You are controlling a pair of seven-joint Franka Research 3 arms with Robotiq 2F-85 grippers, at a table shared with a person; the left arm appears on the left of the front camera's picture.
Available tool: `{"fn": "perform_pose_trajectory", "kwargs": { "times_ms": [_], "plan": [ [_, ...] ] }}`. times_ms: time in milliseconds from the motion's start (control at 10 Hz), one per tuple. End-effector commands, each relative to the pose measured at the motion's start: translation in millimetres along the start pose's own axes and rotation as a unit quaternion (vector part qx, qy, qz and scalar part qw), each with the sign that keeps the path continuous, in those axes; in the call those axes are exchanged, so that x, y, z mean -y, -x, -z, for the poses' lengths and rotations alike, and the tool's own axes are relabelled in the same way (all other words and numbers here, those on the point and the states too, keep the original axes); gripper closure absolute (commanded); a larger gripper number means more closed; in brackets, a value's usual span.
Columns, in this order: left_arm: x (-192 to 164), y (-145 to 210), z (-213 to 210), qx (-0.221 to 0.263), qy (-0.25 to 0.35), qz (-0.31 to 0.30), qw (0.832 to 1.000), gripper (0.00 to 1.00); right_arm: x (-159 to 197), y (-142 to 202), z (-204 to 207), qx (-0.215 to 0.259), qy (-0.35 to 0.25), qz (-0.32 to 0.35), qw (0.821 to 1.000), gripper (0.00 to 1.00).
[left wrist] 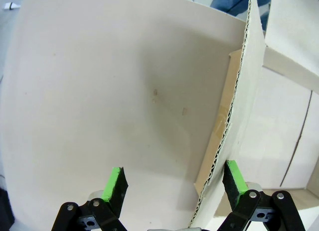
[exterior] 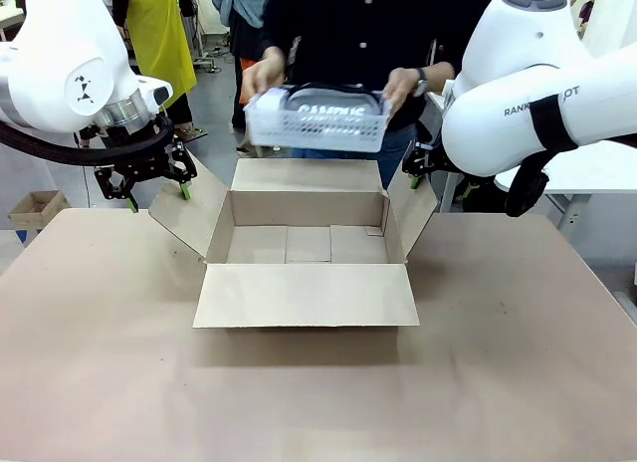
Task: Pack the gift set into the box.
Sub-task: Lift both hands away from the flaps of the Package Box.
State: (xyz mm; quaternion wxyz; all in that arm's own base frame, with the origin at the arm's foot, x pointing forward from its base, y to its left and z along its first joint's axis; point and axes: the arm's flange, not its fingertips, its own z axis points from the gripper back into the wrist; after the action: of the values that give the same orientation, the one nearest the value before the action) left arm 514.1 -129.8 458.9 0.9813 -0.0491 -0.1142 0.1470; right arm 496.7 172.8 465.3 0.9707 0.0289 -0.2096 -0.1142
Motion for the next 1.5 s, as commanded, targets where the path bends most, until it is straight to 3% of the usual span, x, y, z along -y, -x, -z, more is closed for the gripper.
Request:
{"fn": "perform_pose_trajectory", "kwargs": {
  "times_ms": [0, 1400],
  "plan": [
    [0.7, -0.5, -1.5, 0.004, -0.008, -0.006, 1.000, 0.00, -3.4, -0.5, 0.3, 0.007, 0.011, 0.010, 1.000, 0.00],
    [0.0, 0.0, 0.0, 0.000, 0.000, 0.000, 1.000, 0.00, 0.0, 0.0, 0.0, 0.000, 0.000, 0.000, 1.000, 0.00]
  ]
}}
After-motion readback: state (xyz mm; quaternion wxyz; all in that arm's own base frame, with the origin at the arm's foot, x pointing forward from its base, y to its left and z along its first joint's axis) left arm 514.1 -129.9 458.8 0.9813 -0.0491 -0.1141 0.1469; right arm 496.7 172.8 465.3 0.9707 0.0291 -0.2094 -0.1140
